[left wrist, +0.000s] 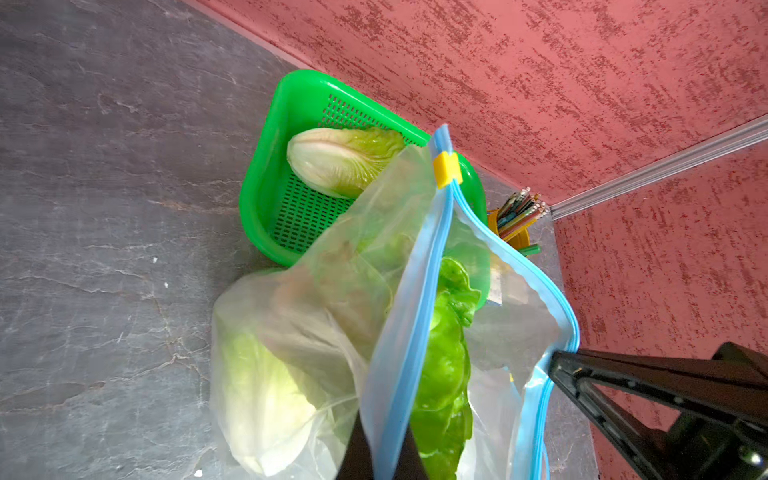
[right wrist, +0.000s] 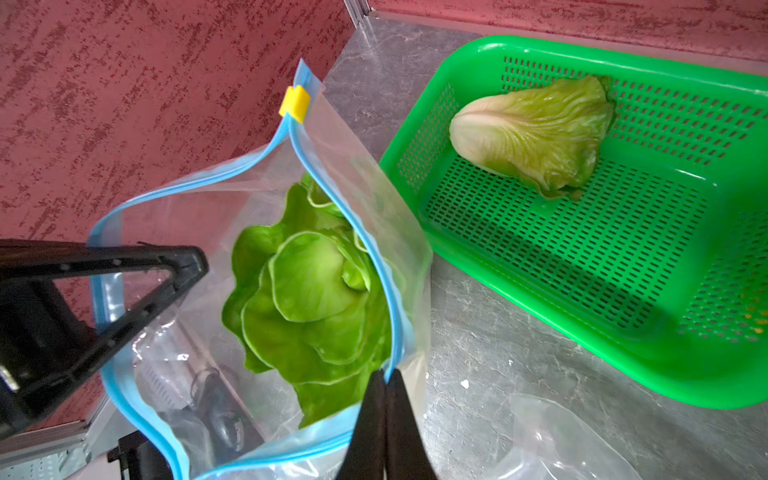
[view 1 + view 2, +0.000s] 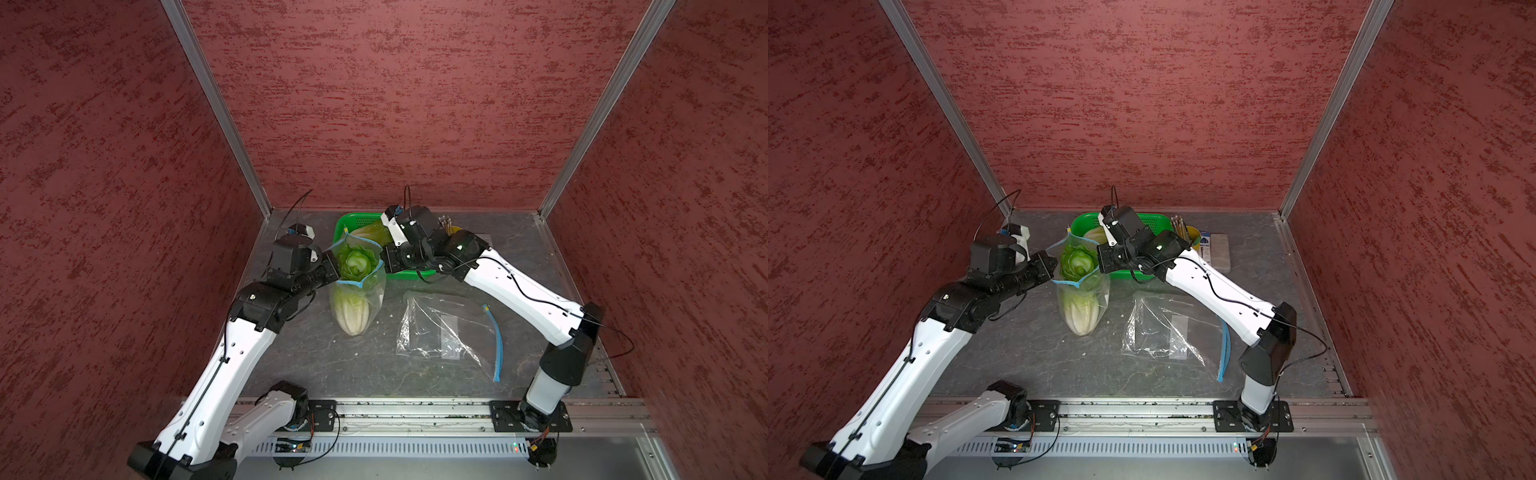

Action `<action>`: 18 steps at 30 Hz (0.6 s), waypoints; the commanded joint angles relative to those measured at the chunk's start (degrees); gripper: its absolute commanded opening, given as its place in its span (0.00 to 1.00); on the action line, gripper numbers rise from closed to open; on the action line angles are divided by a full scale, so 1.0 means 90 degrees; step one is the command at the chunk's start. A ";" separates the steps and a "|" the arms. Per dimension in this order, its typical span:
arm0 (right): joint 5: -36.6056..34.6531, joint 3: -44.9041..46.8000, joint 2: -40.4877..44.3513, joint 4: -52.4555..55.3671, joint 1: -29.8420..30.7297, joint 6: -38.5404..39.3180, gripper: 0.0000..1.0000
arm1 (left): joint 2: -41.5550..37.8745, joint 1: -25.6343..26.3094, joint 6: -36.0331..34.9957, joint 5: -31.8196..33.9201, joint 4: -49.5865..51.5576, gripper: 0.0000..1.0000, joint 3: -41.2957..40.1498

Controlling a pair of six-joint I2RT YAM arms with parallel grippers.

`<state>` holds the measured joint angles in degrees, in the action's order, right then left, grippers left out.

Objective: Put the chinese cabbages into a zipper bag and zip it
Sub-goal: Adjust the zipper food storage bag at the center of the board.

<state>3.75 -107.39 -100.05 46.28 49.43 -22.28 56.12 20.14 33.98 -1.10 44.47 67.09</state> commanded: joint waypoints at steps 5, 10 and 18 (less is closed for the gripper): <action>0.0345 -0.0993 0.0012 -0.0542 0.0045 0.0282 0.04 | -0.0062 0.0454 0.0326 0.0123 -0.0630 0.00 0.0226; 0.0091 -0.1822 -0.0360 -0.0389 0.0045 0.0562 0.08 | -0.0103 0.0496 0.0403 0.0171 -0.0788 0.00 0.0218; -0.0379 -0.1659 -0.0631 -0.0045 0.0045 0.0738 0.13 | -0.0259 0.0497 0.0826 0.0481 -0.1195 0.00 -0.0413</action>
<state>3.75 -123.90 -105.06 44.58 49.47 -17.06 55.27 24.51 39.72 0.51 36.99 64.51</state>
